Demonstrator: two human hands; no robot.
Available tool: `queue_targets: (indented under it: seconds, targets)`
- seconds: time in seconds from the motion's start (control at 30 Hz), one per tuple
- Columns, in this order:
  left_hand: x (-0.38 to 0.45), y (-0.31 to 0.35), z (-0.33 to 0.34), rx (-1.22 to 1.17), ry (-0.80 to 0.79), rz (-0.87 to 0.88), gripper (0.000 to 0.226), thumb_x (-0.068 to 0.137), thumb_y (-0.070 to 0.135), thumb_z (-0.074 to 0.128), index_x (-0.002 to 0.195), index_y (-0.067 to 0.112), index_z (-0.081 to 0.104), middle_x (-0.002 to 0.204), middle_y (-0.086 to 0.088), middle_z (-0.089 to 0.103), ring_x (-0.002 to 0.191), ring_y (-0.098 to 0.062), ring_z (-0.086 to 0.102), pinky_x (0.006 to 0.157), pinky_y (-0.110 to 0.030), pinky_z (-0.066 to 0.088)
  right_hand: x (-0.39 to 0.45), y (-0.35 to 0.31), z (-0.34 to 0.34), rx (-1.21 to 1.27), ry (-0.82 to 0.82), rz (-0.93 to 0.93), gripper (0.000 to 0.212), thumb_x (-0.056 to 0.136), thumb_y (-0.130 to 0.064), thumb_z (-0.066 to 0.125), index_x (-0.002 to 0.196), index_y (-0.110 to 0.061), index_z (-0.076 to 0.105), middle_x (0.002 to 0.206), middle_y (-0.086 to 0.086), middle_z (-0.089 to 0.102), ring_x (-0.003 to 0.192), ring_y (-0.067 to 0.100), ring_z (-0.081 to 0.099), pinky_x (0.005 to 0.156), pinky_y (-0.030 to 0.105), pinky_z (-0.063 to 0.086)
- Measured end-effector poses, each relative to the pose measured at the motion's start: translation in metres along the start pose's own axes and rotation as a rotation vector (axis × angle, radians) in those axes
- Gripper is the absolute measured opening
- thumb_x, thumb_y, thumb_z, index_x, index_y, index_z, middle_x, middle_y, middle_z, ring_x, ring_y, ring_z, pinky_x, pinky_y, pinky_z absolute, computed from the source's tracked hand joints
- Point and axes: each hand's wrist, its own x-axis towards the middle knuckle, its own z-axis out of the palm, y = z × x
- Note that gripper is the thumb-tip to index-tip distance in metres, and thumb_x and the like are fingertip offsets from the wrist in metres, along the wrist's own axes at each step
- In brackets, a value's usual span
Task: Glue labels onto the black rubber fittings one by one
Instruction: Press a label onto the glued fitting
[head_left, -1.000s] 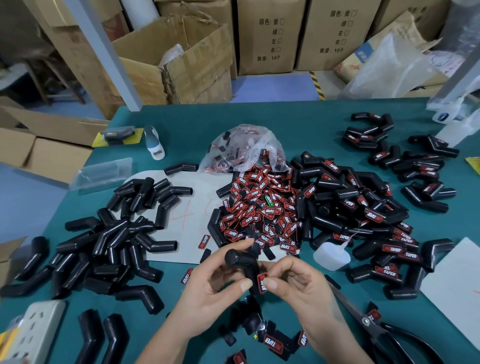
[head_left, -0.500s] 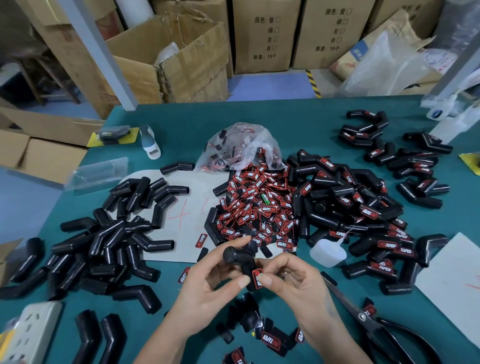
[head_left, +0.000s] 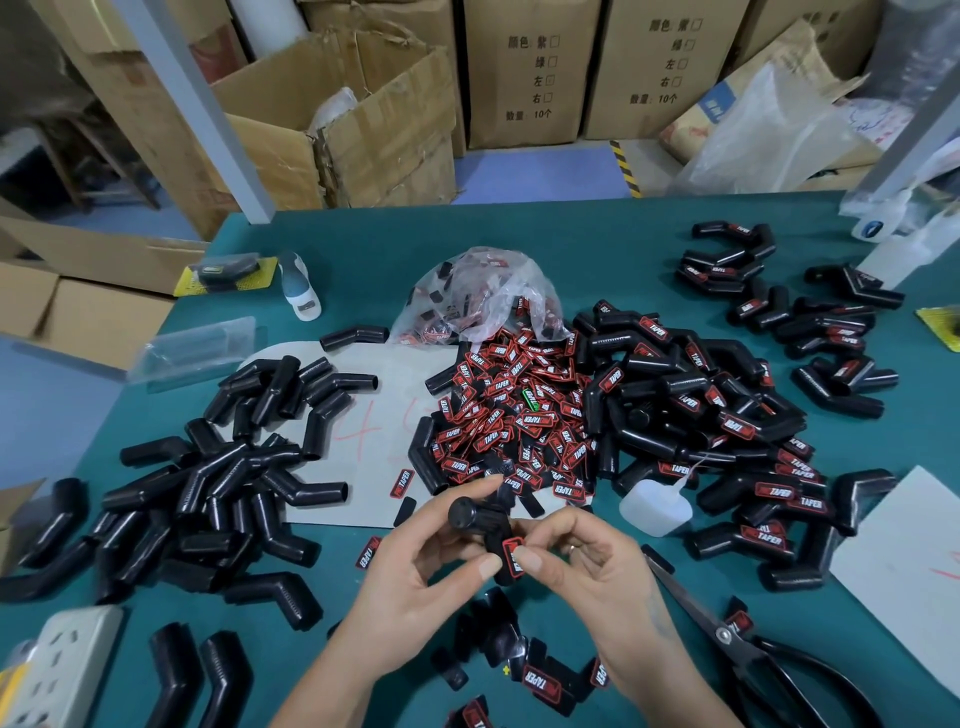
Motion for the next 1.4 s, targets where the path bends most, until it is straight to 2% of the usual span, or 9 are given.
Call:
queue_targets:
  seconds: [0.13,0.3,0.53,0.77,0.97,1.17,1.4]
  targets:
    - [0.0004,-0.0006,-0.0001,0.012,-0.003,0.010,0.053,0.089,0.029,0.079,0.138,0.046,0.064,0.122,0.004,0.071,0.103,-0.010,0.067,0.094,-0.020,0.053,0.0000,-0.0006,0.0005,-0.004,0.005,-0.007,0.034,0.073,-0.054,0.091,0.082,-0.025,0.076,0.091,0.010,0.075,0.091,0.021,0.070,0.086,0.027,0.056]
    - [0.0010,-0.0004,0.0004,0.020,-0.004,0.014,0.053,0.090,0.029,0.078,0.139,0.046,0.064,0.123,0.006,0.070,0.103,-0.007,0.066,0.093,-0.019,0.053,0.0005,-0.0001,0.0012,-0.013,0.019,-0.020,0.034,0.075,-0.053,0.090,0.082,-0.024,0.075,0.095,0.013,0.076,0.100,0.029,0.071,0.090,0.027,0.055]
    - [0.0006,0.0007,0.0005,0.029,0.003,0.020,0.053,0.090,0.028,0.077,0.137,0.047,0.064,0.125,0.004,0.070,0.106,-0.008,0.068,0.093,-0.018,0.053,-0.0001,-0.0009,0.0014,-0.016,0.017,-0.013,0.033,0.076,-0.054,0.089,0.082,-0.025,0.074,0.099,0.013,0.077,0.106,0.028,0.072,0.092,0.024,0.054]
    - [0.0009,-0.0007,0.0010,0.013,0.002,0.011,0.053,0.090,0.027,0.077,0.137,0.046,0.065,0.128,0.001,0.070,0.114,-0.017,0.070,0.095,-0.021,0.053,-0.0004,-0.0008,0.0018,-0.006,0.017,-0.010,0.032,0.077,-0.051,0.090,0.083,-0.023,0.074,0.098,0.014,0.077,0.105,0.030,0.072,0.093,0.028,0.055]
    - [0.0016,-0.0010,0.0013,0.014,0.003,0.011,0.053,0.091,0.026,0.077,0.138,0.045,0.064,0.126,0.006,0.071,0.112,-0.011,0.069,0.094,-0.020,0.053,-0.0004,-0.0032,0.0028,-0.001,0.017,-0.004,0.031,0.078,-0.047,0.089,0.083,-0.021,0.074,0.096,0.013,0.076,0.101,0.030,0.072,0.092,0.031,0.056]
    - [0.0008,0.0000,0.0011,0.023,0.003,0.012,0.053,0.090,0.026,0.077,0.138,0.045,0.064,0.125,0.007,0.070,0.111,-0.010,0.069,0.094,-0.019,0.053,-0.0026,-0.0073,0.0036,0.001,0.006,-0.002,0.024,0.081,-0.039,0.087,0.082,-0.019,0.074,0.099,0.013,0.077,0.102,0.026,0.073,0.092,0.027,0.055]
    - [0.0009,0.0013,0.0017,0.032,-0.001,0.011,0.053,0.090,0.026,0.077,0.138,0.046,0.064,0.124,0.007,0.070,0.111,-0.010,0.068,0.094,-0.019,0.053,-0.0028,-0.0091,0.0041,0.008,0.013,0.003,0.024,0.080,-0.039,0.086,0.081,-0.019,0.073,0.098,0.013,0.077,0.103,0.024,0.073,0.092,0.024,0.054]
